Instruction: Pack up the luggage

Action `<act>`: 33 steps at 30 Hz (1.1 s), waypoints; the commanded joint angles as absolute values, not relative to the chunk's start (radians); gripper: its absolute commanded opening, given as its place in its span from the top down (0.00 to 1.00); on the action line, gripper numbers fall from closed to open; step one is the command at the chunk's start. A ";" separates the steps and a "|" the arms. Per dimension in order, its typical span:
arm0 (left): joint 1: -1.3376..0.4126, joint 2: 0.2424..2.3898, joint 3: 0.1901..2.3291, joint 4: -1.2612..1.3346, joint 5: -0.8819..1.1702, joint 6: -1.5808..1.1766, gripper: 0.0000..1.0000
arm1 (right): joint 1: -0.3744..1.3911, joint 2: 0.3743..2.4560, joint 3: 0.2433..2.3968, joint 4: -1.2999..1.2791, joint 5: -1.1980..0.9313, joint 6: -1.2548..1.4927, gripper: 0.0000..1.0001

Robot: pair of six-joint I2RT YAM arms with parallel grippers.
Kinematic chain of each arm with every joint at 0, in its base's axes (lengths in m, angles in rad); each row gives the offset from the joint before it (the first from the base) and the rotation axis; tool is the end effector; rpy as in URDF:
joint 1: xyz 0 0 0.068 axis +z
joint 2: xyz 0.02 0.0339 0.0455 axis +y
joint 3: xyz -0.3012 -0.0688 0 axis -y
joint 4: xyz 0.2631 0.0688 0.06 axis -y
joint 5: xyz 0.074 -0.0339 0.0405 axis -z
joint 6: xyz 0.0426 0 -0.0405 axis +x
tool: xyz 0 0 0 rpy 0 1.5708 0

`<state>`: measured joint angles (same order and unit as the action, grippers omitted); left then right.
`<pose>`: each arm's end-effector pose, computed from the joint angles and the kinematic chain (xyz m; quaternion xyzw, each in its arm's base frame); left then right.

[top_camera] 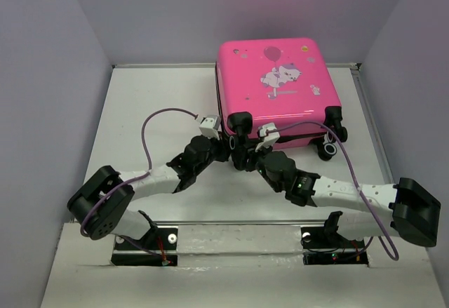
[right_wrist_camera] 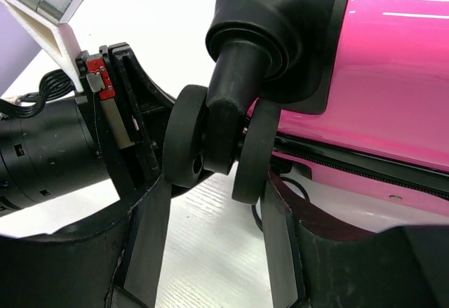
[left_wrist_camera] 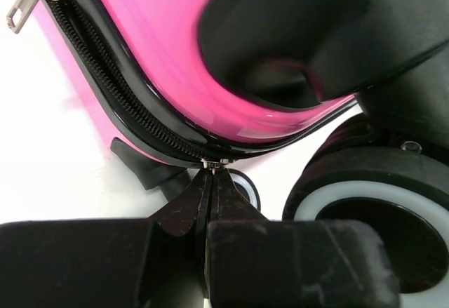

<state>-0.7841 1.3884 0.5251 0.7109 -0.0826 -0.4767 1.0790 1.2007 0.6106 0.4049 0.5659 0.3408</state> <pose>0.2128 -0.2073 0.2311 0.0895 0.7534 -0.3582 0.5441 0.1482 0.2282 0.2775 -0.1003 0.7534 0.2368 0.6052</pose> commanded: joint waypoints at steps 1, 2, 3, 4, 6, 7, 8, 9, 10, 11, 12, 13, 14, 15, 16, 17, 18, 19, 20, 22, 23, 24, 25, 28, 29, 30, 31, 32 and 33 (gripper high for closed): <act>-0.782 1.347 0.584 0.694 -0.257 -0.457 0.94 | 1.052 1.129 0.604 0.482 0.653 0.362 0.93; -0.781 1.342 0.586 0.671 -0.284 -0.456 0.94 | 1.052 1.118 0.597 0.465 0.660 0.368 0.93; -0.781 1.327 0.584 0.645 -0.308 -0.453 0.94 | 1.052 1.103 0.589 0.445 0.666 0.371 0.93; -0.779 1.318 0.575 0.621 -0.334 -0.451 0.94 | 1.052 1.062 0.578 0.425 0.675 0.383 0.93; -0.766 1.284 0.549 0.560 -0.385 -0.459 0.94 | 1.052 1.008 0.542 0.359 0.689 0.405 0.93; -0.756 1.273 0.543 0.543 -0.394 -0.466 0.94 | 1.052 0.977 0.529 0.310 0.696 0.411 0.93; -0.727 1.253 0.537 0.510 -0.400 -0.485 0.94 | 1.052 0.916 0.519 0.284 0.695 0.416 0.93; -0.712 1.246 0.531 0.500 -0.393 -0.491 0.94 | 1.052 0.887 0.502 0.259 0.693 0.419 0.93; -0.698 1.240 0.523 0.483 -0.388 -0.495 0.94 | 1.052 0.840 0.496 0.211 0.692 0.428 0.93; -0.684 1.236 0.523 0.477 -0.388 -0.499 0.94 | 1.052 0.818 0.492 0.186 0.687 0.431 0.93; -0.664 1.239 0.525 0.469 -0.390 -0.502 0.94 | 1.052 0.801 0.489 0.161 0.683 0.434 0.93; -0.655 1.244 0.540 0.463 -0.390 -0.502 0.94 | 1.052 0.789 0.486 0.129 0.664 0.437 0.93; -0.646 1.258 0.548 0.462 -0.388 -0.506 0.94 | 1.052 0.776 0.488 0.118 0.655 0.437 0.93; -0.641 1.258 0.557 0.465 -0.388 -0.506 0.94 | 1.052 0.773 0.489 0.109 0.638 0.436 0.93; -0.637 1.282 0.586 0.468 -0.393 -0.503 0.94 | 1.052 0.776 0.489 0.106 0.620 0.436 0.93; -0.629 1.308 0.604 0.468 -0.403 -0.500 0.94 | 1.052 0.788 0.491 0.104 0.600 0.434 0.93; -0.629 1.316 0.635 0.466 -0.408 -0.499 0.94 | 1.052 0.798 0.495 0.101 0.597 0.439 0.93; -0.629 1.319 0.640 0.485 -0.391 -0.502 0.94 | 1.052 0.805 0.506 0.094 0.589 0.440 0.93; -0.629 1.313 0.628 0.512 -0.359 -0.494 0.94 | 1.052 0.825 0.514 0.092 0.580 0.440 0.93; -0.630 1.302 0.609 0.555 -0.313 -0.500 0.94 | 1.052 0.859 0.543 0.092 0.531 0.411 0.77; -0.630 1.299 0.601 0.581 -0.283 -0.500 0.94 | 1.052 0.880 0.561 0.097 0.513 0.394 0.47; -0.630 1.293 0.592 0.590 -0.272 -0.502 0.94 | 1.052 0.906 0.607 0.098 0.496 0.382 0.34; -0.630 1.289 0.578 0.600 -0.259 -0.502 0.94 | 1.052 0.964 0.632 0.104 0.471 0.358 0.18; -0.630 1.270 0.560 0.606 -0.244 -0.497 0.94 | 1.062 1.085 0.745 0.103 0.445 0.345 0.08; -0.630 1.266 0.557 0.609 -0.241 -0.497 0.94 | 1.062 1.115 0.773 0.103 0.442 0.344 0.07; -0.630 1.258 0.557 0.609 -0.239 -0.494 0.94 | 1.071 1.144 0.829 0.103 0.446 0.345 0.07; -0.630 1.256 0.557 0.609 -0.230 -0.491 0.94 | 1.071 1.175 0.857 0.100 0.463 0.342 0.06; -0.630 1.256 0.558 0.611 -0.226 -0.488 0.94 | 1.083 1.236 0.886 0.094 0.474 0.341 0.05; -0.630 1.258 0.561 0.611 -0.222 -0.485 0.94 | 1.083 1.264 0.940 0.086 0.483 0.342 0.04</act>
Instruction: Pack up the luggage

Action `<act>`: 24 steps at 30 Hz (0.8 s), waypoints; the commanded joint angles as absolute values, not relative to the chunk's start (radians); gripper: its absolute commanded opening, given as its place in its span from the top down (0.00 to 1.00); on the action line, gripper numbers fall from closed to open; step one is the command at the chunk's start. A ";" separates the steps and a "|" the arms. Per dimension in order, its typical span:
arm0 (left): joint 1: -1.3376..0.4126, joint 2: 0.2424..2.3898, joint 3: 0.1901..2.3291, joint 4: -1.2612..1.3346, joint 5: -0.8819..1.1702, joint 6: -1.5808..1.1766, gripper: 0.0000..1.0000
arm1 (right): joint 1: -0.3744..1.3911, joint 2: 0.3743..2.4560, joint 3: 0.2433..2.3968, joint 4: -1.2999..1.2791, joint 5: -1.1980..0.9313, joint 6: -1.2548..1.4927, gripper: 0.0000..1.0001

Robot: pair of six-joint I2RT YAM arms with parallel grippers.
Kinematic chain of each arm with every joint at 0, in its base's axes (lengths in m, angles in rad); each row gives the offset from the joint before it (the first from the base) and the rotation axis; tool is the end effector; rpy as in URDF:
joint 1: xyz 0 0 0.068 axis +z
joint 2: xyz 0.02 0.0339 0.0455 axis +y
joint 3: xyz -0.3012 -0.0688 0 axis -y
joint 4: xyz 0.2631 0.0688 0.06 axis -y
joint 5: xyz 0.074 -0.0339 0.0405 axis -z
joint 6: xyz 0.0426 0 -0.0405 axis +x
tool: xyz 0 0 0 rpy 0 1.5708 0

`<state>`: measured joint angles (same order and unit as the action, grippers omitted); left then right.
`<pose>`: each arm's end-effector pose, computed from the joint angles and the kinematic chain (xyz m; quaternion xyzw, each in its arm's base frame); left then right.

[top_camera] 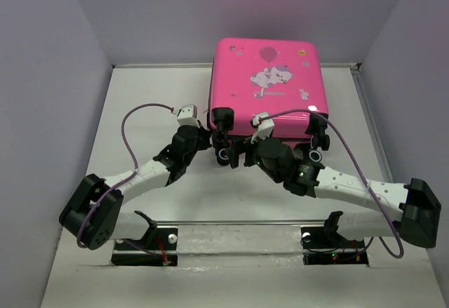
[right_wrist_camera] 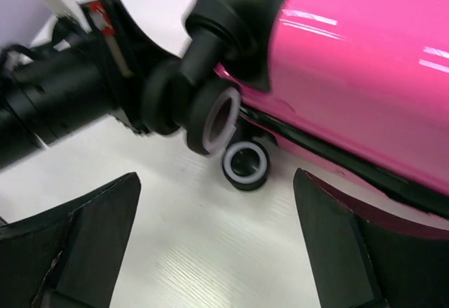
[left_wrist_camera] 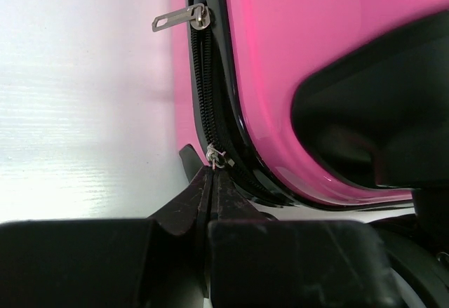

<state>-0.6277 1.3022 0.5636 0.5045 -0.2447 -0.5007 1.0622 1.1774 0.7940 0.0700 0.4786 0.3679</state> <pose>0.2385 -0.1603 0.2444 -0.0260 0.7822 -0.2480 0.5710 0.1522 0.2327 0.3144 -0.1363 0.7863 0.2299 0.5571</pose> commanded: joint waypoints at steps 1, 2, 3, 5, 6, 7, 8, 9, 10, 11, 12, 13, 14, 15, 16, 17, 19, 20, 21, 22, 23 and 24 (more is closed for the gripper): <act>-0.630 1.259 0.561 0.615 -0.216 -0.485 0.94 | 1.083 1.314 0.966 0.063 0.503 0.348 0.02; -0.630 1.261 0.561 0.618 -0.213 -0.486 0.94 | 1.083 1.315 0.991 0.055 0.514 0.351 0.02; -0.630 1.261 0.560 0.623 -0.209 -0.486 0.94 | 1.083 1.359 1.011 0.051 0.520 0.353 0.02; -0.630 1.267 0.555 0.633 -0.201 -0.492 0.94 | 1.083 1.400 1.074 0.017 0.558 0.371 0.01; -0.630 1.269 0.551 0.638 -0.198 -0.495 0.94 | 1.083 1.443 1.098 0.000 0.575 0.379 0.01; -0.630 1.269 0.549 0.643 -0.193 -0.495 0.94 | 1.083 1.465 1.121 -0.041 0.590 0.396 0.01; -0.630 1.270 0.546 0.649 -0.189 -0.497 0.94 | 1.083 1.482 1.156 -0.066 0.610 0.402 0.01; -0.630 1.272 0.545 0.652 -0.187 -0.499 0.94 | 1.083 1.500 1.173 -0.077 0.614 0.405 0.01; -0.629 1.270 0.540 0.655 -0.186 -0.499 0.94 | 1.083 1.534 1.190 -0.098 0.633 0.416 0.02; -0.630 1.270 0.538 0.657 -0.184 -0.499 0.94 | 1.083 1.551 1.219 -0.109 0.656 0.425 0.03; -0.630 1.270 0.537 0.658 -0.186 -0.499 0.94 | 1.083 1.566 1.232 -0.113 0.681 0.431 0.04; -0.630 1.267 0.535 0.658 -0.184 -0.499 0.94 | 1.083 1.595 1.244 -0.121 0.731 0.437 0.06; -0.630 1.266 0.535 0.660 -0.183 -0.499 0.94 | 1.083 1.609 1.268 -0.123 0.751 0.437 0.09; -0.630 1.262 0.534 0.660 -0.183 -0.499 0.94 | 1.083 1.623 1.284 -0.123 0.768 0.437 0.14; -0.630 1.261 0.532 0.658 -0.184 -0.497 0.94 | 1.083 1.638 1.298 -0.126 0.790 0.437 0.17; -0.630 1.259 0.532 0.660 -0.184 -0.497 0.94 | 1.083 1.666 1.310 -0.127 0.828 0.436 0.24; -0.630 1.255 0.531 0.658 -0.184 -0.494 0.94 | 1.083 1.693 1.344 -0.135 0.863 0.425 0.34; -0.630 1.253 0.529 0.658 -0.186 -0.492 0.94 | 1.083 1.713 1.351 -0.137 0.888 0.420 0.49; -0.629 1.249 0.528 0.658 -0.187 -0.491 0.94 | 1.083 1.721 1.356 -0.140 0.894 0.419 0.63; -0.630 1.247 0.528 0.655 -0.189 -0.489 0.94 | 1.083 1.720 1.358 -0.143 0.899 0.422 0.77; -0.630 1.244 0.528 0.649 -0.192 -0.486 0.94 | 1.083 1.715 1.339 -0.143 0.902 0.422 0.93; -0.630 1.240 0.528 0.646 -0.198 -0.482 0.94 | 1.083 1.697 1.325 -0.143 0.900 0.417 0.93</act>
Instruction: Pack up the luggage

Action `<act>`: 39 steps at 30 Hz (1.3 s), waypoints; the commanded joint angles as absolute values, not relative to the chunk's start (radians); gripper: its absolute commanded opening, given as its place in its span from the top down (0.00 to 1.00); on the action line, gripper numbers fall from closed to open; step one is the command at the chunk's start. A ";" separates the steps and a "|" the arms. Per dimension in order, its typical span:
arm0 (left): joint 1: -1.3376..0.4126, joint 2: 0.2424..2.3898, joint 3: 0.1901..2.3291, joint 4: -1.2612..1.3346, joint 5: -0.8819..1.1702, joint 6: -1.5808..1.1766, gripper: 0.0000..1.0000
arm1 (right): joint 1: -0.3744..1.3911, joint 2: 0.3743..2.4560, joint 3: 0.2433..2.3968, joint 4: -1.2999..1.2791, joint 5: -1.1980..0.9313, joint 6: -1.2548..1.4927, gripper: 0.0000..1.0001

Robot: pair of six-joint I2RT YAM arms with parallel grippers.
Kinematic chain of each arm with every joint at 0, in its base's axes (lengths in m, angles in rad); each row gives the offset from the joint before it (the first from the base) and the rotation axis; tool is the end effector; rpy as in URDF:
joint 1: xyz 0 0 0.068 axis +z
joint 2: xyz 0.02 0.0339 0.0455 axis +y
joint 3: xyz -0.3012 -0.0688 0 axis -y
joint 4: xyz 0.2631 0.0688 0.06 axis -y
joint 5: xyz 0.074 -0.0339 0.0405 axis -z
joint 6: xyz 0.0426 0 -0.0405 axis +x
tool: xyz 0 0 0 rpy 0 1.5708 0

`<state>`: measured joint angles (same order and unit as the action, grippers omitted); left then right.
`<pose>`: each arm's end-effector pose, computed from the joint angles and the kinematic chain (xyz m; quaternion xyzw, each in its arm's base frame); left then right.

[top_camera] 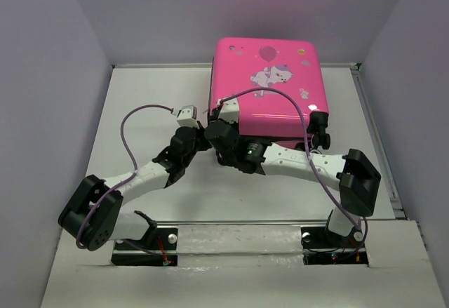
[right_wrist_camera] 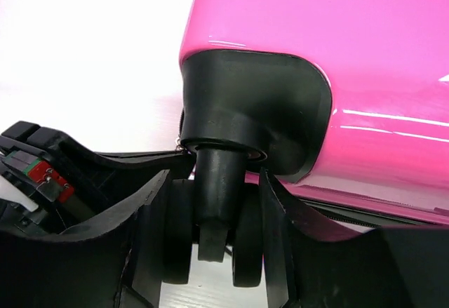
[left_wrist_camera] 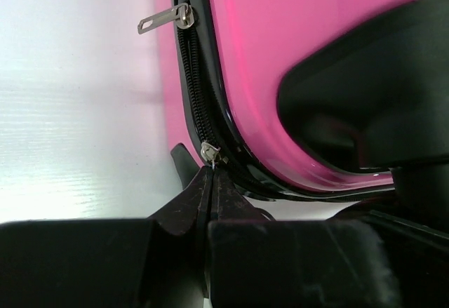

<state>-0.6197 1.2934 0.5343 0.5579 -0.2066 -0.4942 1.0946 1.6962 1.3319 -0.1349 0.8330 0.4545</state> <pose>0.2355 -0.1573 0.2425 -0.0168 0.7730 -0.2648 0.5763 0.2183 0.3544 0.3255 -0.0513 0.8114 0.0779 0.5770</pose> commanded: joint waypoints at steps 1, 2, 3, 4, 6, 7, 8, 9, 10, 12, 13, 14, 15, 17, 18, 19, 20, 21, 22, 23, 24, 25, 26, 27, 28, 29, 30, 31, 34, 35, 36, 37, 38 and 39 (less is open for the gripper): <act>-0.630 1.239 0.529 0.643 -0.204 -0.479 0.94 | 1.083 1.681 1.309 -0.144 0.896 0.399 0.93; -0.630 1.235 0.531 0.626 -0.219 -0.474 0.94 | 1.083 1.660 1.258 -0.159 0.888 0.397 0.93; -0.630 1.227 0.531 0.615 -0.228 -0.469 0.94 | 1.074 1.629 1.223 -0.172 0.882 0.400 0.93; -0.629 1.223 0.529 0.595 -0.259 -0.459 0.94 | 1.074 1.546 1.180 -0.185 0.858 0.399 0.93; -0.630 1.207 0.523 0.580 -0.288 -0.451 0.94 | 1.063 1.391 1.034 -0.202 0.803 0.391 0.93; -0.630 1.203 0.520 0.571 -0.299 -0.449 0.94 | 1.063 1.340 0.990 -0.210 0.773 0.387 0.93; -0.630 1.200 0.515 0.552 -0.316 -0.452 0.94 | 1.063 1.294 0.951 -0.253 0.712 0.382 0.93; -0.630 1.197 0.512 0.539 -0.322 -0.456 0.94 | 1.063 1.228 0.898 -0.282 0.687 0.385 0.93; -0.630 1.198 0.511 0.520 -0.340 -0.457 0.94 | 1.063 1.204 0.884 -0.352 0.652 0.393 0.93; -0.629 1.206 0.506 0.512 -0.360 -0.463 0.94 | 1.063 1.166 0.850 -0.408 0.623 0.405 0.93; -0.624 1.212 0.512 0.511 -0.365 -0.465 0.94 | 1.063 1.148 0.842 -0.441 0.611 0.420 0.93; -0.621 1.222 0.521 0.509 -0.362 -0.466 0.94 | 1.063 1.112 0.835 -0.446 0.577 0.425 0.93; -0.620 1.247 0.534 0.509 -0.365 -0.463 0.94 | 1.063 1.094 0.822 -0.446 0.554 0.428 0.93; -0.618 1.293 0.580 0.517 -0.377 -0.453 0.94 | 1.063 1.068 0.818 -0.431 0.490 0.430 0.93; -0.614 1.311 0.598 0.517 -0.379 -0.449 0.94 | 1.072 1.065 0.815 -0.419 0.477 0.428 0.93; -0.611 1.324 0.618 0.515 -0.379 -0.448 0.94 | 1.072 1.063 0.813 -0.407 0.468 0.425 0.93; -0.609 1.333 0.649 0.508 -0.377 -0.449 0.94 | 1.072 1.065 0.811 -0.375 0.456 0.417 0.93; -0.609 1.327 0.655 0.506 -0.373 -0.454 0.94 | 1.083 1.074 0.811 -0.356 0.428 0.414 0.93; -0.609 1.312 0.649 0.506 -0.376 -0.475 0.94 | 1.083 1.081 0.815 -0.315 0.393 0.411 0.93; -0.609 1.289 0.637 0.506 -0.380 -0.489 0.94 | 1.095 1.092 0.815 -0.290 0.371 0.407 0.93; -0.609 1.225 0.623 0.503 -0.382 -0.501 0.89 | 1.117 1.103 0.818 -0.261 0.356 0.402 0.93; -0.609 1.185 0.592 0.499 -0.387 -0.526 0.77 | 1.129 1.136 0.827 -0.221 0.347 0.402 0.93; -0.609 1.136 0.574 0.480 -0.387 -0.540 0.48 | 1.146 1.158 0.851 -0.204 0.333 0.397 0.93; -0.609 1.085 0.560 0.466 -0.387 -0.554 0.34 | 1.161 1.181 0.868 -0.186 0.328 0.394 0.93; -0.609 0.971 0.548 0.450 -0.387 -0.567 0.23 | 1.195 1.227 0.886 -0.170 0.325 0.391 0.93; -0.609 0.909 0.543 0.395 -0.399 -0.584 0.12 | 1.212 1.248 0.905 -0.137 0.318 0.385 0.93; -0.609 0.796 0.548 0.359 -0.403 -0.589 0.09 | 1.226 1.270 0.945 -0.123 0.313 0.384 0.93; -0.609 0.744 0.572 0.289 -0.413 -0.589 0.07 | 1.251 1.313 0.965 -0.100 0.311 0.380 0.93; -0.609 0.581 0.632 0.195 -0.426 -0.578 0.01 | 1.275 1.368 1.037 -0.069 0.308 0.370 0.93; -0.609 0.549 0.668 0.148 -0.411 -0.572 0.01 | 1.285 1.400 1.058 -0.064 0.301 0.368 0.92; -0.609 0.502 0.686 0.124 -0.404 -0.566 0.01 | 1.295 1.413 1.093 -0.060 0.293 0.365 0.91; -0.609 0.485 0.701 0.111 -0.393 -0.561 0.01 | 1.304 1.422 1.109 -0.054 0.290 0.359 0.89; -0.609 0.467 0.730 0.076 -0.373 -0.558 0.01 | 1.325 1.439 1.126 -0.052 0.296 0.345 0.76; -0.609 0.444 0.742 0.058 -0.368 -0.552 0.01 | 1.325 1.442 1.141 -0.057 0.302 0.341 0.62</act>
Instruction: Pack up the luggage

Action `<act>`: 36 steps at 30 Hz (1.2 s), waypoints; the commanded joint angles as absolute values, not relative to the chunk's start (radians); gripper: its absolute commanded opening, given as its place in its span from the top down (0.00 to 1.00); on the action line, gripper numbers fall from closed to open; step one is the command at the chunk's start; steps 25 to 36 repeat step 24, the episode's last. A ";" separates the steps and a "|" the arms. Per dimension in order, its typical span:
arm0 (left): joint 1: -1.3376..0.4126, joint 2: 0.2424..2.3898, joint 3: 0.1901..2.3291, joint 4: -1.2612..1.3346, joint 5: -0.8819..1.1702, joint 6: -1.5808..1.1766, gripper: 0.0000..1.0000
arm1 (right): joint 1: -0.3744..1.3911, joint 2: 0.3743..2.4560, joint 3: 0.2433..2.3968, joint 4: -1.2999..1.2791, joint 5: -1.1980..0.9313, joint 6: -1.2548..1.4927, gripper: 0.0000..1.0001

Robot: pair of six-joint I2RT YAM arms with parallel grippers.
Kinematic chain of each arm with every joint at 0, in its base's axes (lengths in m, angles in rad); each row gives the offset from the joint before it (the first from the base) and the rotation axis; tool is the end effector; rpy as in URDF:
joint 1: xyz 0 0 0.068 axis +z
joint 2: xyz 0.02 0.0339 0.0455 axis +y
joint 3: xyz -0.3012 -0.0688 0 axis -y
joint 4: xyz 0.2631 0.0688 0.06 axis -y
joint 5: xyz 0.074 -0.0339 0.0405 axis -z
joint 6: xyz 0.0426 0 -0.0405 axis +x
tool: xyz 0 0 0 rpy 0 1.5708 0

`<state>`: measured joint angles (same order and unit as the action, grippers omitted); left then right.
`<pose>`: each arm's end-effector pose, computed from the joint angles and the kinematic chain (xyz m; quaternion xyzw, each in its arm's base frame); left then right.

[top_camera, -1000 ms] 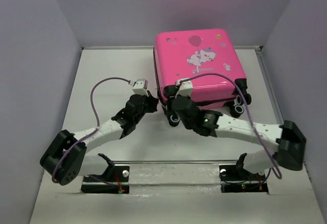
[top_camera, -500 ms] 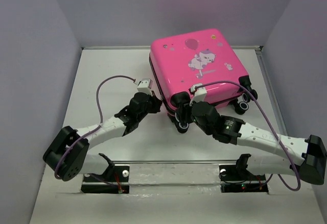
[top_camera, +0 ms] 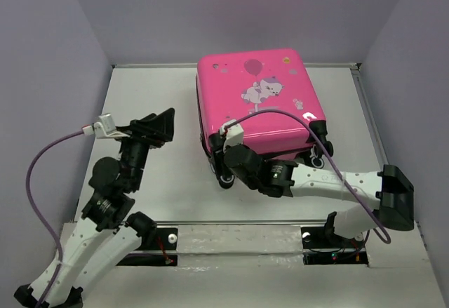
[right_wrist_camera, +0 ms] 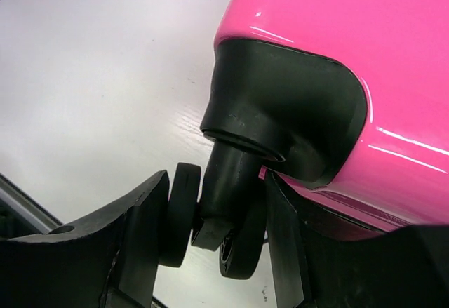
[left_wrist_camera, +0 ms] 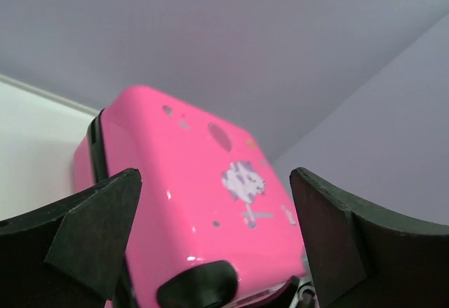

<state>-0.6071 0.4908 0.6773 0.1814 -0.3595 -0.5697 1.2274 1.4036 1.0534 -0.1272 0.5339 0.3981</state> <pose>0.0973 -0.0493 0.4042 -0.1370 0.5594 -0.3661 0.7310 0.1335 0.3090 0.3257 -0.2064 0.8094 0.2092 0.5084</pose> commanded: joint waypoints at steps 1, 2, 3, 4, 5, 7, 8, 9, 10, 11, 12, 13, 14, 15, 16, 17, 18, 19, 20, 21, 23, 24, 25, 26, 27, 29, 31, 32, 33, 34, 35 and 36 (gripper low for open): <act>-0.609 0.434 0.764 0.023 -0.359 -0.552 0.01 | 1.325 1.442 1.166 -0.086 0.305 0.334 0.36; -0.609 0.427 0.776 0.009 -0.351 -0.549 0.01 | 1.336 1.439 1.175 -0.103 0.325 0.334 0.27; -0.609 0.413 0.796 -0.015 -0.333 -0.535 0.01 | 1.345 1.415 1.181 -0.136 0.366 0.328 0.08; -0.609 0.405 0.796 -0.015 -0.333 -0.522 0.01 | 1.345 1.393 1.181 -0.137 0.367 0.328 0.08; -0.609 0.393 0.813 -0.046 -0.321 -0.511 0.01 | 1.356 1.367 1.175 -0.162 0.397 0.316 0.00; -0.609 0.384 0.839 -0.101 -0.345 -0.500 0.01 | 1.356 1.269 1.167 -0.216 0.435 0.299 0.00; -0.609 0.379 0.850 -0.116 -0.356 -0.499 0.01 | 1.356 1.232 1.158 -0.235 0.474 0.287 0.00; -0.609 0.377 0.857 -0.130 -0.356 -0.488 0.01 | 1.356 1.194 1.157 -0.257 0.489 0.279 0.00; -0.609 0.373 0.865 -0.138 -0.350 -0.473 0.01 | 1.356 1.157 1.155 -0.280 0.517 0.275 0.00; -0.609 0.370 0.871 -0.149 -0.339 -0.460 0.01 | 1.356 1.081 1.152 -0.316 0.543 0.258 0.00; -0.609 0.362 0.873 -0.153 -0.339 -0.445 0.01 | 1.356 1.037 1.137 -0.325 0.595 0.250 0.00; -0.609 0.359 0.871 -0.155 -0.339 -0.443 0.01 | 1.356 0.993 1.126 -0.327 0.621 0.238 0.00; -0.609 0.353 0.865 -0.156 -0.337 -0.440 0.01 | 1.356 0.901 1.112 -0.327 0.649 0.232 0.00; -0.609 0.344 0.861 -0.153 -0.334 -0.431 0.01 | 1.356 0.855 1.088 -0.325 0.697 0.232 0.00; -0.609 0.339 0.851 -0.146 -0.331 -0.426 0.01 | 1.356 0.809 1.072 -0.316 0.722 0.232 0.00; -0.609 0.334 0.847 -0.140 -0.325 -0.425 0.01 | 1.356 0.722 1.056 -0.304 0.770 0.230 0.00; -0.609 0.325 0.839 -0.132 -0.325 -0.420 0.01 | 1.356 0.681 1.034 -0.284 0.793 0.226 0.00; -0.609 0.324 0.825 -0.118 -0.321 -0.420 0.01 | 1.356 0.648 0.990 -0.249 0.814 0.212 0.00; -0.609 0.321 0.821 -0.111 -0.316 -0.420 0.01 | 1.356 0.618 0.971 -0.238 0.828 0.213 0.00; -0.609 0.321 0.809 -0.098 -0.304 -0.420 0.01 | 1.356 0.577 0.935 -0.210 0.856 0.212 0.00; -0.609 0.334 0.802 -0.092 -0.302 -0.422 0.01 | 1.356 0.557 0.908 -0.193 0.888 0.215 0.00; -0.609 0.342 0.807 -0.092 -0.299 -0.428 0.01 | 1.356 0.560 0.899 -0.184 0.899 0.218 0.00; -0.609 0.342 0.807 -0.092 -0.299 -0.428 0.01 | 1.356 0.560 0.899 -0.184 0.899 0.218 0.00; -0.609 0.342 0.807 -0.092 -0.299 -0.428 0.01 | 1.356 0.560 0.899 -0.184 0.899 0.218 0.00; -0.609 0.342 0.807 -0.092 -0.299 -0.428 0.01 | 1.356 0.560 0.899 -0.184 0.899 0.218 0.00; -0.609 0.342 0.807 -0.092 -0.299 -0.428 0.01 | 1.356 0.560 0.899 -0.184 0.899 0.218 0.00; -0.609 0.342 0.807 -0.092 -0.299 -0.428 0.01 | 1.356 0.560 0.899 -0.184 0.899 0.218 0.00; -0.609 0.342 0.807 -0.092 -0.299 -0.428 0.01 | 1.356 0.560 0.899 -0.184 0.899 0.218 0.00; -0.609 0.342 0.807 -0.092 -0.299 -0.428 0.01 | 1.356 0.560 0.899 -0.184 0.899 0.218 0.00; -0.609 0.342 0.807 -0.092 -0.299 -0.428 0.01 | 1.356 0.560 0.899 -0.184 0.899 0.218 0.00; -0.609 0.342 0.807 -0.092 -0.299 -0.428 0.01 | 1.356 0.560 0.899 -0.184 0.899 0.218 0.00; -0.609 0.342 0.807 -0.092 -0.299 -0.428 0.01 | 1.356 0.560 0.899 -0.184 0.899 0.218 0.00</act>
